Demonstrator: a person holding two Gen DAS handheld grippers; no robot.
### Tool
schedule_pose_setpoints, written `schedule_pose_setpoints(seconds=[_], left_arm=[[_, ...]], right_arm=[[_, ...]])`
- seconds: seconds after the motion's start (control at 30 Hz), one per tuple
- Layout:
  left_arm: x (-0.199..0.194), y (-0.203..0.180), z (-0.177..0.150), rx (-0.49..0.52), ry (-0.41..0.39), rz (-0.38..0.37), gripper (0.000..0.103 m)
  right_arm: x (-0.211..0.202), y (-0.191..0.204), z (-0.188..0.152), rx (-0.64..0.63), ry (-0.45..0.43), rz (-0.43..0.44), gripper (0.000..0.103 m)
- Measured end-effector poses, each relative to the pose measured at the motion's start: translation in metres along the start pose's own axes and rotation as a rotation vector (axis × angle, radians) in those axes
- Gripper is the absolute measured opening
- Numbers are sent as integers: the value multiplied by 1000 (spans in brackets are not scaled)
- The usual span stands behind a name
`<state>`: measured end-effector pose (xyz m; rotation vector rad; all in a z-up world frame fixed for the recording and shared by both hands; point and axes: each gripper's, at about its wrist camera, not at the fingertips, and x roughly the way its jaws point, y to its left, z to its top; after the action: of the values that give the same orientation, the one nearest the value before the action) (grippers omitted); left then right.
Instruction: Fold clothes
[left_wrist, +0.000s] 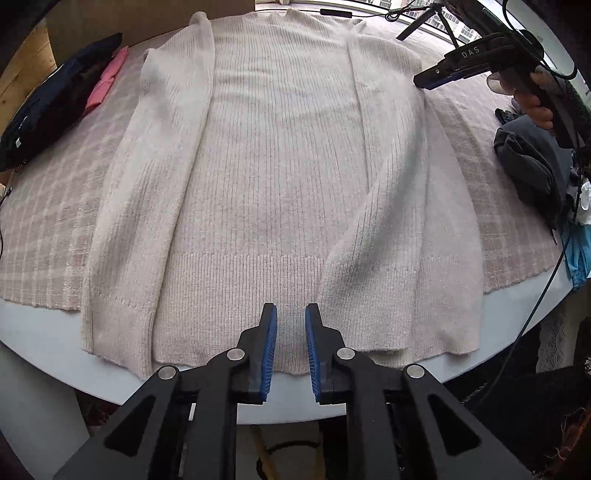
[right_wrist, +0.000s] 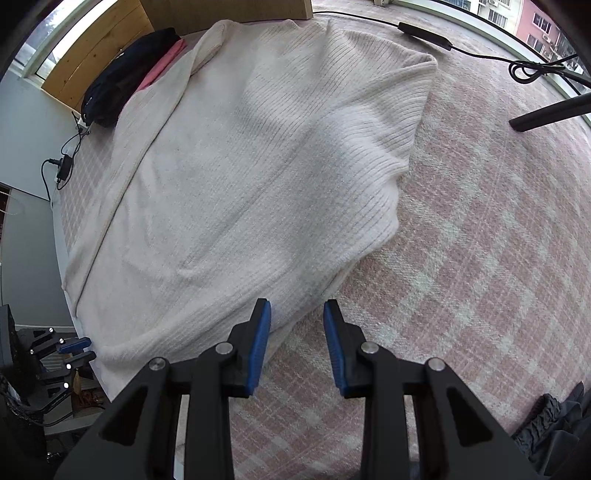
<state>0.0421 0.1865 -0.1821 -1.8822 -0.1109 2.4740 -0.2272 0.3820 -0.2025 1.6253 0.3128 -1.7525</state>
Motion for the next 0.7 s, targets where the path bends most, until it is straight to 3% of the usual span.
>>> schedule_pose_setpoints(seconds=[0.13, 0.27, 0.33, 0.4, 0.53, 0.63, 0.7], left_arm=[[-10, -42, -7, 122, -17, -156, 22], [26, -71, -8, 220, 71, -104, 21], [29, -68, -6, 221, 52, -130, 17], [28, -60, -3, 191, 62, -161, 3], [8, -56, 1, 127, 47, -318, 3], [-8, -72, -1, 168, 17, -355, 3], [0, -83, -5, 209, 47, -368, 3]], right_arm=[[6, 4, 0, 0, 7, 1, 29], [6, -2, 4, 39, -1, 29, 29], [6, -5, 5, 60, -5, 44, 30], [6, -9, 7, 81, -9, 59, 32], [-5, -25, 11, 115, -15, 53, 32], [-9, -32, 12, 111, -15, 24, 32], [-9, -35, 12, 104, -5, 8, 32]])
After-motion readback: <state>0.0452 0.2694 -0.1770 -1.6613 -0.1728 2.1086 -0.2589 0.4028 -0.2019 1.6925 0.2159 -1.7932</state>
